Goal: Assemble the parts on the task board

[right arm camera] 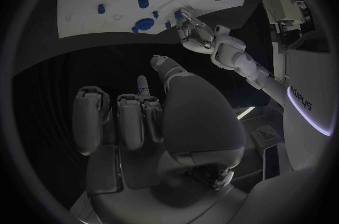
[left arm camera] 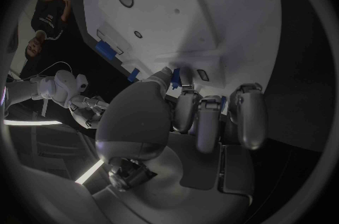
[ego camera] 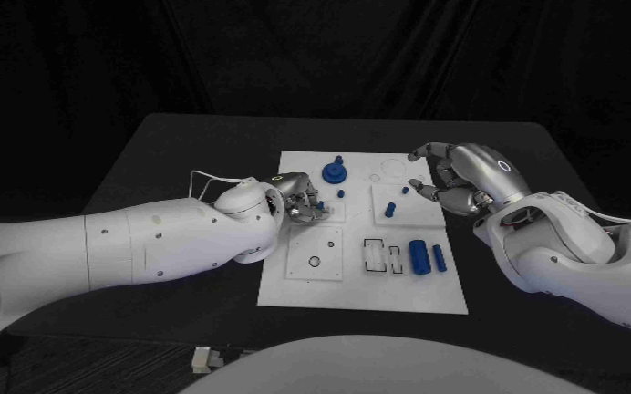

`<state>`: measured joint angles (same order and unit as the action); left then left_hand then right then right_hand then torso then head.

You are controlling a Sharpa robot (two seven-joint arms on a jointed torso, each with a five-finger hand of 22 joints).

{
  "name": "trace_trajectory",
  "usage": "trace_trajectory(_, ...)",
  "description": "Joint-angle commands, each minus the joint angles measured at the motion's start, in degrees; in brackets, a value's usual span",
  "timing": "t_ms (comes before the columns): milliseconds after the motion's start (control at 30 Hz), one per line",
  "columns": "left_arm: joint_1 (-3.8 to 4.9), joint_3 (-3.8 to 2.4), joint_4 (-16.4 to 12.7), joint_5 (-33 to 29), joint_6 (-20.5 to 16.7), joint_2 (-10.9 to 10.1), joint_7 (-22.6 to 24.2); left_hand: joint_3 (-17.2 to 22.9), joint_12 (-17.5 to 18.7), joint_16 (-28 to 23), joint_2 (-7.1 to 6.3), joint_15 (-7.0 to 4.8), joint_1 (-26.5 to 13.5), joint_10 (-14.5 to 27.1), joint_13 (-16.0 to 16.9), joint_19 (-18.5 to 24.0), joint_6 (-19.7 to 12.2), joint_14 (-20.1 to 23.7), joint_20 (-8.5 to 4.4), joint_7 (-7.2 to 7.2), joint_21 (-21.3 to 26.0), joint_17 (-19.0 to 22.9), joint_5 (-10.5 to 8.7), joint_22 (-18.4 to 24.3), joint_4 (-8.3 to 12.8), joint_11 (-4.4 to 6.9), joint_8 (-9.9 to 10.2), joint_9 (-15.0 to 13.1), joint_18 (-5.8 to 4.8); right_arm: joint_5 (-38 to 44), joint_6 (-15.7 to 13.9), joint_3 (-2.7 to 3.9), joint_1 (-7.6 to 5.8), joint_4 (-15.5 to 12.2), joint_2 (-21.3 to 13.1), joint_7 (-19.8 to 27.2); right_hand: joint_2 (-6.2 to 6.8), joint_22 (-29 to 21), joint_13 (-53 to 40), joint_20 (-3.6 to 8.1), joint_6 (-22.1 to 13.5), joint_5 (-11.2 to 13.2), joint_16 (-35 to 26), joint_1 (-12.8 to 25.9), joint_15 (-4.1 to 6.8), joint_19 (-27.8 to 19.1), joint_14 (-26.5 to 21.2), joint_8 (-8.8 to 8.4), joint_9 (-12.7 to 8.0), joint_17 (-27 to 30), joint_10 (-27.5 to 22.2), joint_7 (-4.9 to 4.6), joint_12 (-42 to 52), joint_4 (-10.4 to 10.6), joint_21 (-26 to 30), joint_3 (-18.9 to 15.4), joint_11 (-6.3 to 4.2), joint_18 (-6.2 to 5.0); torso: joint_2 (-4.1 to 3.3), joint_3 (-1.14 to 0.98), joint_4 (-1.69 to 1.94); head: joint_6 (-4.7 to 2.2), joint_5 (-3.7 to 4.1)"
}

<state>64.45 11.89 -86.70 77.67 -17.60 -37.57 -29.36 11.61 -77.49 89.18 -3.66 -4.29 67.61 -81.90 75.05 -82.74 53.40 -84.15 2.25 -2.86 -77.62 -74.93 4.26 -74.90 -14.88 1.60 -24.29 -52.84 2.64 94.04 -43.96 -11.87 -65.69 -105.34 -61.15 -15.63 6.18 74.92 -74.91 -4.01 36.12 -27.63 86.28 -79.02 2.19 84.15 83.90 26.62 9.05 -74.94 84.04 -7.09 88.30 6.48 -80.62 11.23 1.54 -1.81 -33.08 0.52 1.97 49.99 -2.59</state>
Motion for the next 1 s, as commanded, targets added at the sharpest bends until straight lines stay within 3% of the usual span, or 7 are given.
trace_trajectory(33, -0.42, 0.36, 0.14, -0.46, 2.52, -0.04, -1.31, -1.03, -0.34, -0.15, 0.24, 0.45, -0.80, -0.21, 2.49, -0.15, -0.67, -4.99, 0.38, 0.01, -0.02, -13.69, -0.54, -11.34, -0.51, -0.35, -0.73, -0.31, 0.20, 0.25, -0.68, 0.03, 0.17, -0.06, 0.03, 0.19, 0.15, 11.50, -12.49, 0.37, 0.33, -0.17, -0.20, -0.43, 0.41, 1.15, 4.46, 0.28, -0.05, -7.60, 4.30, -0.04, -0.36, 0.32, 0.32, 0.01, -0.18, -0.72, 0.00, 0.00, 0.00, 0.01, -0.02)
trace_trajectory(667, -0.43, 0.36, 0.87, -0.46, 2.15, 0.58, -0.31, -2.48, -0.01, -0.33, 2.34, 0.56, -2.22, 0.15, 2.20, 0.11, -1.80, -4.83, 0.49, -0.09, 0.45, -13.45, 1.17, -11.21, -1.62, -0.47, -1.45, -0.64, 0.30, 0.20, -0.63, 0.03, 0.27, -0.04, 0.04, 0.33, 0.19, 11.53, -12.42, 0.37, 0.35, -0.18, -0.22, -0.39, 0.42, 1.19, 4.46, 0.29, -0.11, -7.58, 4.26, -0.03, -0.41, 0.38, 0.27, -0.02, -0.19, -0.70, -0.01, 0.02, -0.01, 0.01, 0.23)
trace_trajectory(700, -0.43, 0.36, 0.96, -0.46, 2.14, 0.69, -0.11, -2.25, 0.45, -0.46, 3.02, 0.65, -1.62, 0.62, 1.81, 0.42, -2.48, -4.71, 0.46, -0.19, 0.94, -13.28, 5.30, -11.07, -1.52, -0.55, -0.98, -0.21, 0.43, 0.18, -0.62, 0.03, 0.27, -0.03, 0.04, 0.34, 0.19, 11.53, -12.42, 0.37, 0.35, -0.18, -0.22, -0.39, 0.42, 1.19, 4.46, 0.29, -0.11, -7.58, 4.26, -0.03, -0.41, 0.38, 0.27, -0.02, -0.19, -0.70, -0.01, 0.01, -0.03, 0.01, 0.20)
trace_trajectory(733, -0.44, 0.36, 1.02, -0.46, 2.11, 0.77, 0.03, -2.06, 0.58, -0.47, 3.21, 0.65, -1.03, 0.80, 1.70, 0.49, -2.61, -4.69, 0.55, -0.17, 1.05, -13.25, 7.01, -11.04, -1.42, -0.56, -0.80, 0.05, 0.43, 0.16, -0.61, 0.03, 0.27, -0.03, 0.05, 0.34, 0.19, 11.53, -12.42, 0.37, 0.35, -0.18, -0.22, -0.39, 0.42, 1.19, 4.46, 0.29, -0.11, -7.58, 4.26, -0.03, -0.41, 0.38, 0.27, -0.02, -0.19, -0.70, -0.01, 0.02, -0.03, 0.01, 0.20)
trace_trajectory(833, -0.44, 0.35, 1.21, -0.46, 1.98, 1.00, 0.57, -2.00, 0.59, -0.49, 3.27, 0.66, -0.83, 0.84, 1.70, 0.52, -2.65, -4.67, 0.57, -0.17, 1.10, -13.23, 7.78, -11.03, -1.44, -0.58, -0.72, 0.18, 0.43, 0.12, -0.57, 0.03, 0.28, 0.00, 0.07, 0.37, 0.17, 11.51, -12.48, 0.37, 0.37, -0.20, -0.22, -0.35, 0.42, 1.18, 4.46, 0.29, -0.13, -7.58, 4.29, -0.03, -0.37, 0.42, 0.31, -0.02, -0.18, -0.71, 0.01, 0.01, -0.02, 0.01, 0.21)
trace_trajectory(900, -0.44, 0.35, 1.32, -0.46, 1.85, 1.13, 1.01, -0.84, 0.77, -0.55, 3.59, 0.63, 1.00, 1.10, 1.58, 0.64, -2.84, -4.60, 0.54, -0.10, 1.24, -13.15, 13.68, -11.00, -1.11, -0.47, -0.40, 0.63, 0.47, 0.09, -0.53, 0.03, 0.28, 0.02, 0.08, 0.38, 0.17, 11.51, -12.48, 0.37, 0.37, -0.20, -0.22, -0.35, 0.42, 1.18, 4.46, 0.29, -0.13, -7.58, 4.29, -0.03, -0.37, 0.42, 0.31, -0.02, -0.18, -0.71, 0.02, 0.01, -0.01, 0.01, 0.24)
trace_trajectory(1000, -0.44, 0.35, 1.43, -0.46, 1.68, 1.23, 1.45, 0.43, 0.94, -0.58, 3.55, 0.58, 2.57, 1.35, 1.45, 0.74, -2.89, -4.56, 0.53, -0.03, 1.37, -13.11, 18.31, -10.96, -0.99, -0.42, -0.31, 0.95, 0.50, 0.06, -0.46, 0.03, 0.29, 0.05, 0.08, 0.38, 0.17, 11.51, -12.48, 0.37, 0.37, -0.20, -0.22, -0.35, 0.42, 1.18, 4.46, 0.29, -0.13, -7.58, 4.29, -0.03, -0.37, 0.42, 0.31, -0.02, -0.18, -0.71, 0.00, 0.00, 0.00, 0.01, 0.27)
